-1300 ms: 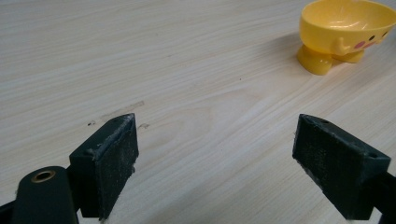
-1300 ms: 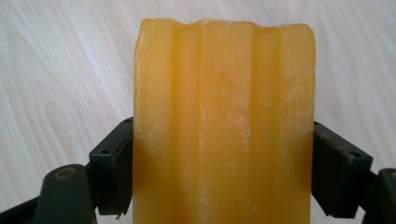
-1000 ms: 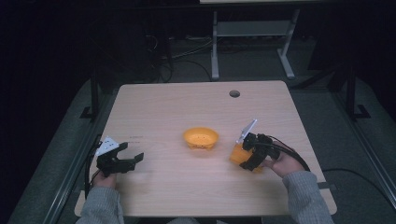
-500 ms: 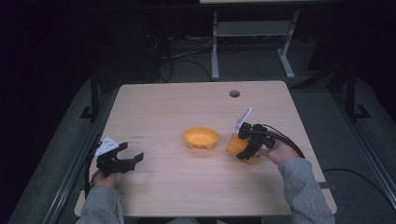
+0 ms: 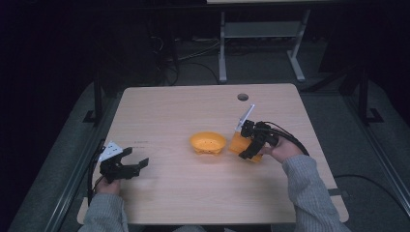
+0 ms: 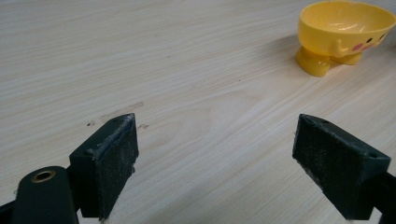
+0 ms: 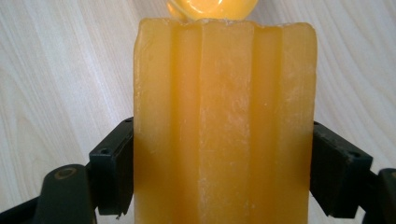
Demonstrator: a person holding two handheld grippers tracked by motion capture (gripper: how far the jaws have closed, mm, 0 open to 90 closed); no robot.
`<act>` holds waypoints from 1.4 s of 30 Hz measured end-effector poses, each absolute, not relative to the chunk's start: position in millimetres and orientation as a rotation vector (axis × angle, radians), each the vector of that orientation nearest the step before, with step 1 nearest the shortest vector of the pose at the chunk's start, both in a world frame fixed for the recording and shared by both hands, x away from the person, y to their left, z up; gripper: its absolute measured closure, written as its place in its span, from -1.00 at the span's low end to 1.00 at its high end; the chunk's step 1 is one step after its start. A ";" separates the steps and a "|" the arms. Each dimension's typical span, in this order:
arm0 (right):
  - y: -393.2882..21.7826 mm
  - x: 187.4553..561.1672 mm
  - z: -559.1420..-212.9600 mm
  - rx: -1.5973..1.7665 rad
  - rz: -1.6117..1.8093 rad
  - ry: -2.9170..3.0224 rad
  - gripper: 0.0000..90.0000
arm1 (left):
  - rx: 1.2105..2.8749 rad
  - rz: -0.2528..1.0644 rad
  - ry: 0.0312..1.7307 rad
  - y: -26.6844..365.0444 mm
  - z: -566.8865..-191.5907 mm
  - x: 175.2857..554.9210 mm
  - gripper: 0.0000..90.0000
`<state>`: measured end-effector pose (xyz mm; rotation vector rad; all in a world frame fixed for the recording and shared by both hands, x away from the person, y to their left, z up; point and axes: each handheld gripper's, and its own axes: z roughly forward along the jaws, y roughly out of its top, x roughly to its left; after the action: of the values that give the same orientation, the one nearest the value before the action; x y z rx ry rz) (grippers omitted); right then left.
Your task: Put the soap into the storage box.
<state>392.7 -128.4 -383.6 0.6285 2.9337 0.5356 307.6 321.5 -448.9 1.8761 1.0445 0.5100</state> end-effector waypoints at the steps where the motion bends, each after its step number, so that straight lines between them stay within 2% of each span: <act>1: -127.7 393.4 -382.7 0.624 0.540 2.934 -0.53 | 1.877 0.509 1.045 321.5 -448.9 307.6 -0.69; 42: -95.0 415.9 -357.8 0.521 0.549 2.954 -0.53 | 1.870 0.507 1.046 322.1 -448.6 307.7 -0.69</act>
<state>415.9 -95.0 -357.8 0.5209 2.9540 0.5491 307.7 322.1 -448.6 1.8697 1.0460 0.5069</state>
